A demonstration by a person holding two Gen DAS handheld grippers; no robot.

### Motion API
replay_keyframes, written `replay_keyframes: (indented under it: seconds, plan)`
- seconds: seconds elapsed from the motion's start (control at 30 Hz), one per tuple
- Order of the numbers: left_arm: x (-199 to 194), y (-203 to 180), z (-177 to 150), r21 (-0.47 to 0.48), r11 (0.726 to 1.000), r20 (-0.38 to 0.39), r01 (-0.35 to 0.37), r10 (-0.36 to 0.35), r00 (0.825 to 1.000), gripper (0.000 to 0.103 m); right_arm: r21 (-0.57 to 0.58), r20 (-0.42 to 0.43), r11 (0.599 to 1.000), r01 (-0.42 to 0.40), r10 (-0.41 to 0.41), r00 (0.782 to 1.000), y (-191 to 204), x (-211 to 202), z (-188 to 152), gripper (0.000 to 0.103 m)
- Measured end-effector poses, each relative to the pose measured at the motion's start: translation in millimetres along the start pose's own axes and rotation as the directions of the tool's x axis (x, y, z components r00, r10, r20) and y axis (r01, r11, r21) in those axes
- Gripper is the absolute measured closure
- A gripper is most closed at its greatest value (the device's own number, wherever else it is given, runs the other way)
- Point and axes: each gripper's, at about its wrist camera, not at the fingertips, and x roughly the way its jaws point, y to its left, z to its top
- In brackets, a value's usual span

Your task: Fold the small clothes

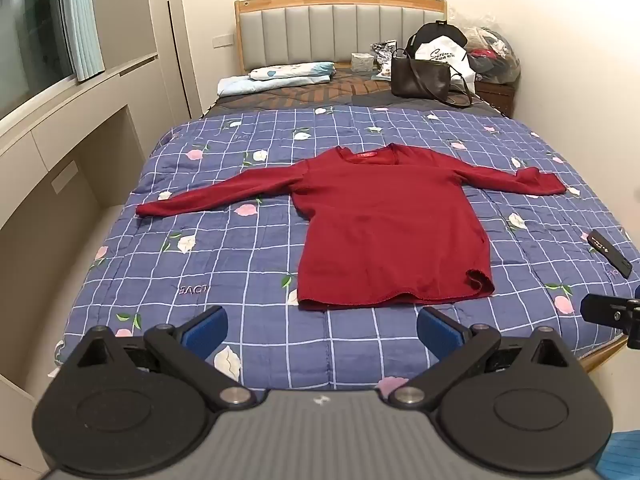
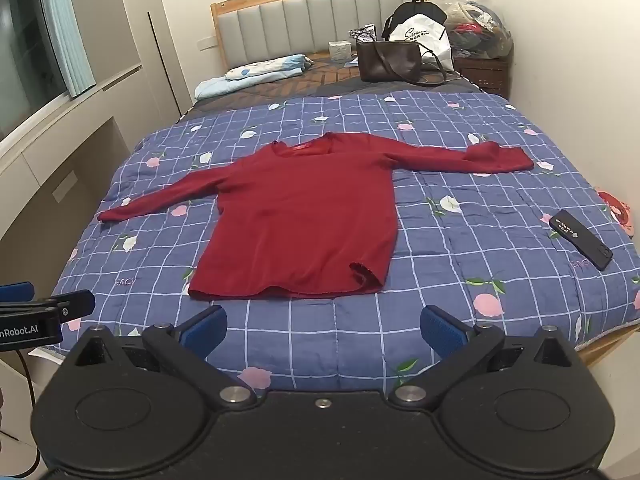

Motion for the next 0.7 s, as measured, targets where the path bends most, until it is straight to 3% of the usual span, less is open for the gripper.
replay_keyframes:
  seconds: [0.7]
  plan:
    - [6.7,-3.2,-1.3,0.0,1.0,-0.004,0.004,-0.004,1.0,0.0,0.003,-0.014,1.0,-0.025,0.025,1.0,-3.7,5.3,2.2,0.0]
